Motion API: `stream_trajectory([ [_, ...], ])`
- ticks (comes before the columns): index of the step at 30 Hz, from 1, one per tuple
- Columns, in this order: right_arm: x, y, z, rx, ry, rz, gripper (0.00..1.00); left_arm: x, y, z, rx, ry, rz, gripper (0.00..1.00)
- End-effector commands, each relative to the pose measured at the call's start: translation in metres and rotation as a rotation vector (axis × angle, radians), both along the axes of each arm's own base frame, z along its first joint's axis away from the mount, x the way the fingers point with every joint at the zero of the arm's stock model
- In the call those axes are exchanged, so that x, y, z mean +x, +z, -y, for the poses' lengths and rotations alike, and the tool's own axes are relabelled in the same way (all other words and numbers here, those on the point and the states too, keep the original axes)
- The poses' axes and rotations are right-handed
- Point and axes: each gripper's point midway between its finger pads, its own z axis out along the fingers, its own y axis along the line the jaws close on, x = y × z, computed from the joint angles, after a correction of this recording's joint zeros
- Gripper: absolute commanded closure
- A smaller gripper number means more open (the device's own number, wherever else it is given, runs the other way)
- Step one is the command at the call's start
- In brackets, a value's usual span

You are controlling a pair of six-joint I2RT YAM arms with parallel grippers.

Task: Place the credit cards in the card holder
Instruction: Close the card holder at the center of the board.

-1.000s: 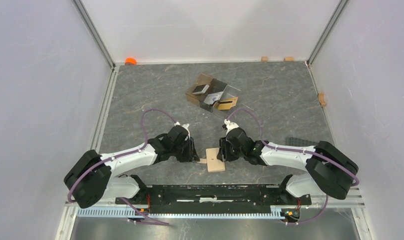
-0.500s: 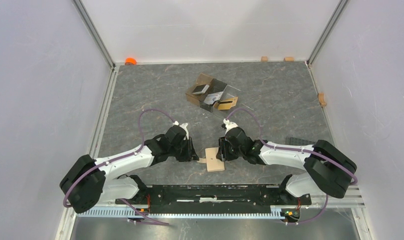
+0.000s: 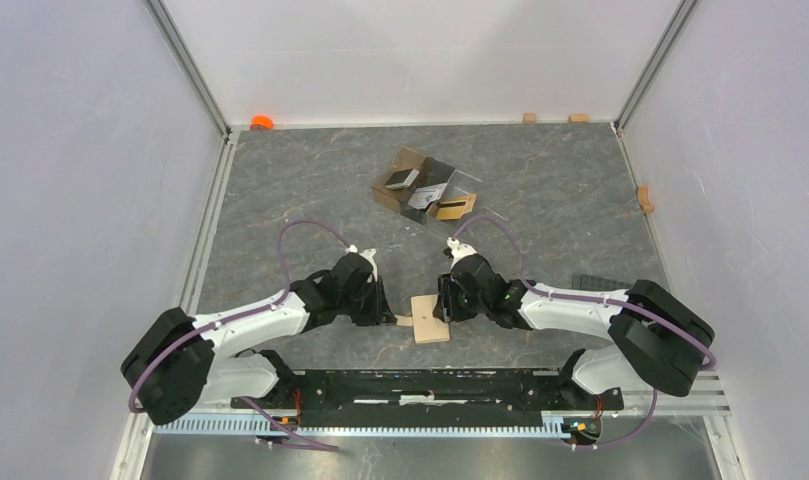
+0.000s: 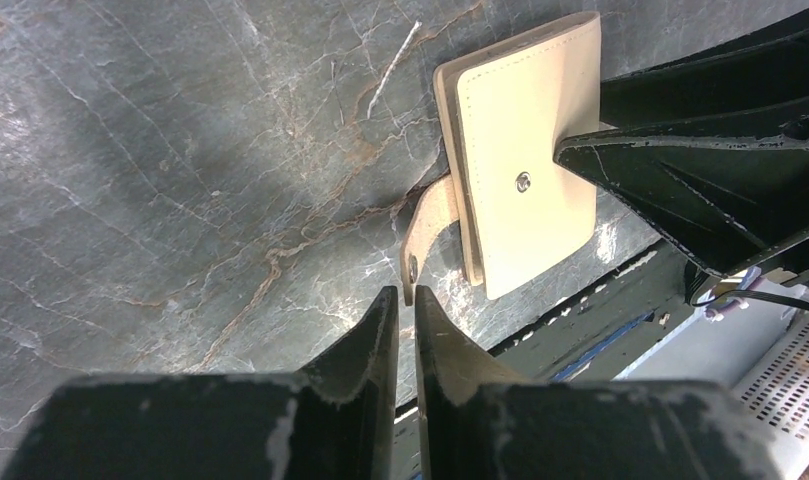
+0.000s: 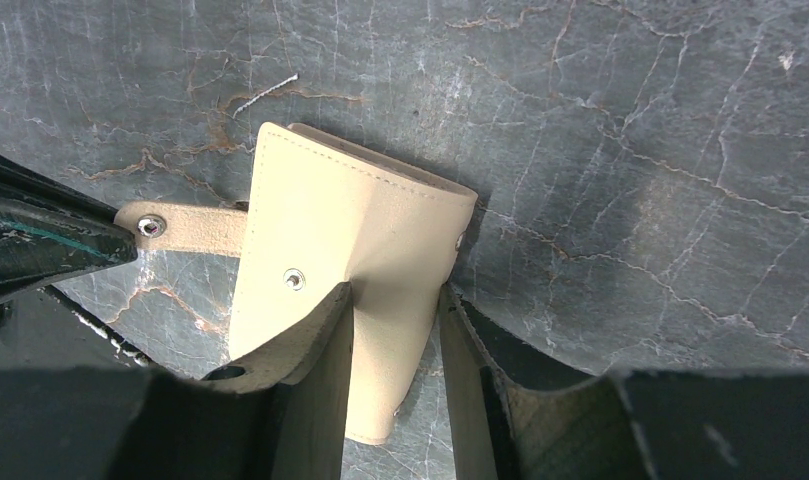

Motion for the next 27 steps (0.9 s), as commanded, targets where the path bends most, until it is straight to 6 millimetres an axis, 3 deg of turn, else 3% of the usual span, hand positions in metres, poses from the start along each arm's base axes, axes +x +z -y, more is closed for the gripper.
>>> stream_trajectory([
  [1, -0.019, -0.036, 0.038, -0.184, -0.013, -0.076, 0.59, 0.006, -0.002, 0.0, -0.006, 0.026, 0.016, 0.84],
  [7, -0.019, -0.035, 0.038, -0.182, -0.012, -0.072, 0.6, 0.007, -0.005, 0.0, -0.02, 0.021, 0.029, 0.98],
  [17, -0.019, -0.034, 0.038, -0.18, -0.008, -0.065, 0.6, 0.017, 0.027, 0.033, -0.208, -0.149, 0.213, 0.98],
  [27, -0.02, -0.033, 0.033, -0.161, 0.013, -0.066, 0.6, 0.028, 0.032, 0.049, -0.188, -0.283, 0.294, 0.98],
])
